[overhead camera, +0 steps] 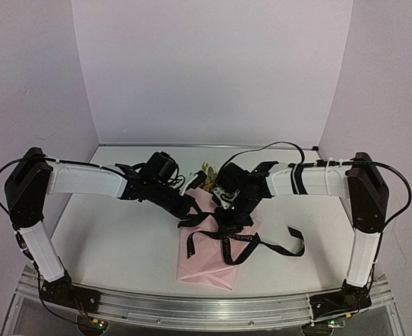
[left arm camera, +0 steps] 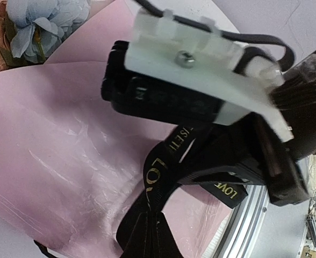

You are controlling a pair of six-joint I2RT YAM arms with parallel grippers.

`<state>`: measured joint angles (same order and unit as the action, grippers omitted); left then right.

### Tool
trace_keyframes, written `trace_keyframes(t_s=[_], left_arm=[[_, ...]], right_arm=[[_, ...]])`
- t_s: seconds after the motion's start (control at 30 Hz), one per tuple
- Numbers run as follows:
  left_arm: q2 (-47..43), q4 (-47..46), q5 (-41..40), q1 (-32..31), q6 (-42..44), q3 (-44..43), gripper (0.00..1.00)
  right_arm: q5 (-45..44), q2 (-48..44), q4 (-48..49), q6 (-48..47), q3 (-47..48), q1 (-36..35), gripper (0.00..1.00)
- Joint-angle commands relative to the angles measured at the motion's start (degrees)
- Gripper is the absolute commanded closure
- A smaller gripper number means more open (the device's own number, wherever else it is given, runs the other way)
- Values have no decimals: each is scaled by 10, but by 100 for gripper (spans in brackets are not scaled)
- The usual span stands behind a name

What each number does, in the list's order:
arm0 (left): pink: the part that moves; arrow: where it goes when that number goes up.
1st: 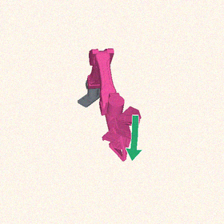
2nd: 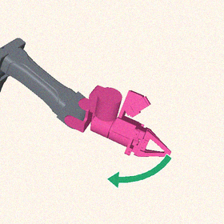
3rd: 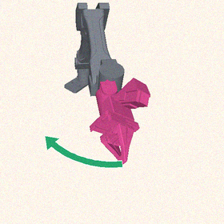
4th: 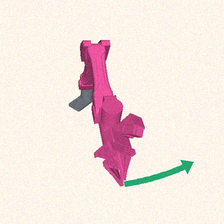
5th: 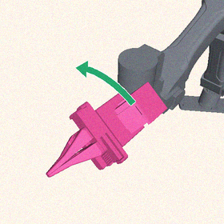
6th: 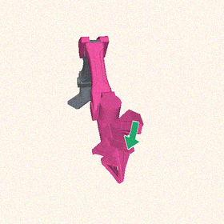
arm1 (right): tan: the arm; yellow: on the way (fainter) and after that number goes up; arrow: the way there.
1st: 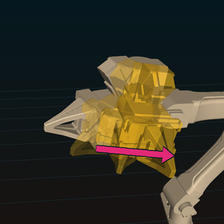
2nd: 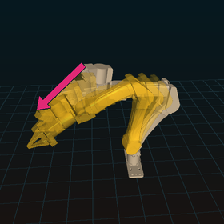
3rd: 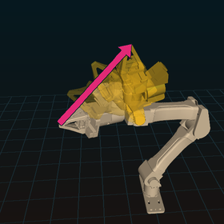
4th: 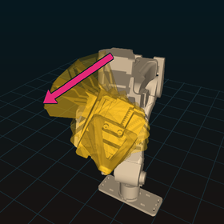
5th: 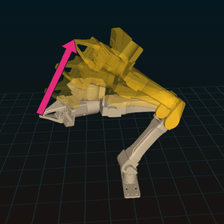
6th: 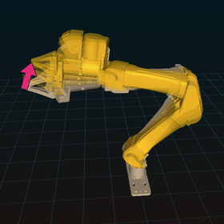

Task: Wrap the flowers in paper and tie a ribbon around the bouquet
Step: Place the right side of the ribbon on the folded bouquet.

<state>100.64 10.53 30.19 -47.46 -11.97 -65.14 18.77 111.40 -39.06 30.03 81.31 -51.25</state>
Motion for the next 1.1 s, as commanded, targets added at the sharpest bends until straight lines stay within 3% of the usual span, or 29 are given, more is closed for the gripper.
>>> trace_keyframes(t_s=[0.0, 0.13, 0.53, 0.8, 0.93, 1.07], left_arm=[[-31, 4, 30, 1, 8, -17, 100], [-32, 9, 45, 1, 8, -7, 100], [-10, 2, 53, 1, -13, 28, 100], [18, 4, 48, 1, -20, 4, 97], [35, -4, 38, 1, -35, -8, 89], [42, -21, 31, 1, -49, -9, 79]], right_arm=[[-151, 17, -15, 6, 27, 0, 100], [-239, 10, -4, 14, 27, 0, 100], [-332, -49, 68, 49, -46, 0, 100], [-221, -30, 95, 55, -28, -6, 100], [-181, -16, 111, 67, -23, -14, 100], [-170, -33, 121, 71, -43, -14, 79]])
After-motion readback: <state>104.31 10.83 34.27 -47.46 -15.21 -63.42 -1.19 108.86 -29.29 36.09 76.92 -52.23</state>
